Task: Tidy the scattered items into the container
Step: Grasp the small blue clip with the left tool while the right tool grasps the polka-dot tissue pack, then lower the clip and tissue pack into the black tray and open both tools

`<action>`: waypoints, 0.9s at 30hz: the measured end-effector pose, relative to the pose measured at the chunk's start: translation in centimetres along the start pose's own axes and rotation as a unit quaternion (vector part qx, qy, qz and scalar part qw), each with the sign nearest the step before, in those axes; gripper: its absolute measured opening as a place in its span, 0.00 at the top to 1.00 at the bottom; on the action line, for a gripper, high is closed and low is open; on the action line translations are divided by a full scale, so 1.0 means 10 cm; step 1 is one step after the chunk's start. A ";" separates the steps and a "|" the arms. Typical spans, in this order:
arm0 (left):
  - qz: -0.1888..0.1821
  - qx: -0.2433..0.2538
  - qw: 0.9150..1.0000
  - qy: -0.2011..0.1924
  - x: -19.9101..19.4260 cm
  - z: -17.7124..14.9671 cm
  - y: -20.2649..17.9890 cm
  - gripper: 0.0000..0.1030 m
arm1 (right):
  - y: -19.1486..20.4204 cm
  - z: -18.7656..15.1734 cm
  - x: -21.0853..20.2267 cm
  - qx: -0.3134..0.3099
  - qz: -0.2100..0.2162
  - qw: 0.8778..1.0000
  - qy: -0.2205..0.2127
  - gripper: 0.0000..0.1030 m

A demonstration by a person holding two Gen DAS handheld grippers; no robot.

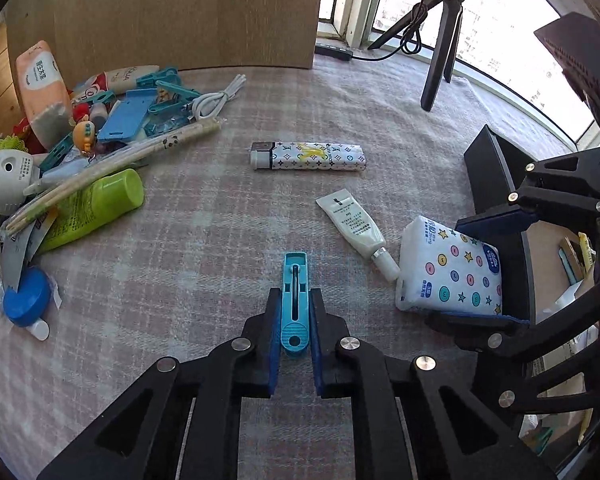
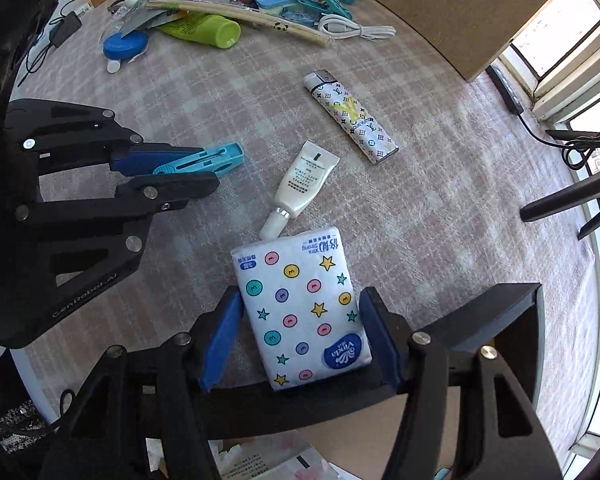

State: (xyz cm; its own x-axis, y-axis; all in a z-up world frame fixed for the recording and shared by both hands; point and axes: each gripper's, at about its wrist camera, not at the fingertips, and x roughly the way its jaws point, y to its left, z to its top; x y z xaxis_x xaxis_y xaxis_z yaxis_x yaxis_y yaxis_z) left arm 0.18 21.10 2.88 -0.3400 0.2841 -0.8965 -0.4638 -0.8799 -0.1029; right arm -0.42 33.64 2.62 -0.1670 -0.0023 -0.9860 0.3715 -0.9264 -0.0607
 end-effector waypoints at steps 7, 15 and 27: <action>-0.004 -0.013 1.000 -0.011 -0.17 0.02 0.10 0.89 | -0.11 0.04 -0.16 0.061 0.024 0.997 -0.038 0.49; -0.027 0.015 0.999 -0.042 -0.62 0.05 -0.14 0.89 | -0.39 -0.19 -0.81 0.139 0.049 0.983 -0.107 0.49; -0.091 0.117 0.987 -0.055 -0.98 -0.03 -1.16 0.89 | -1.16 -1.60 -1.41 0.289 -0.033 0.949 -0.122 0.49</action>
State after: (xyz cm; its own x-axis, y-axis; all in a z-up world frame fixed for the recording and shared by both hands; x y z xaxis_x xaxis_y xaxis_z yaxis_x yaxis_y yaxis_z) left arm 9.13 28.39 12.71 -0.3152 0.4802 -0.8185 -0.6968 -0.7027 -0.1439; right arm 12.20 50.40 14.70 -0.4044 0.0416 -0.9137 -0.1978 -0.9793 0.0430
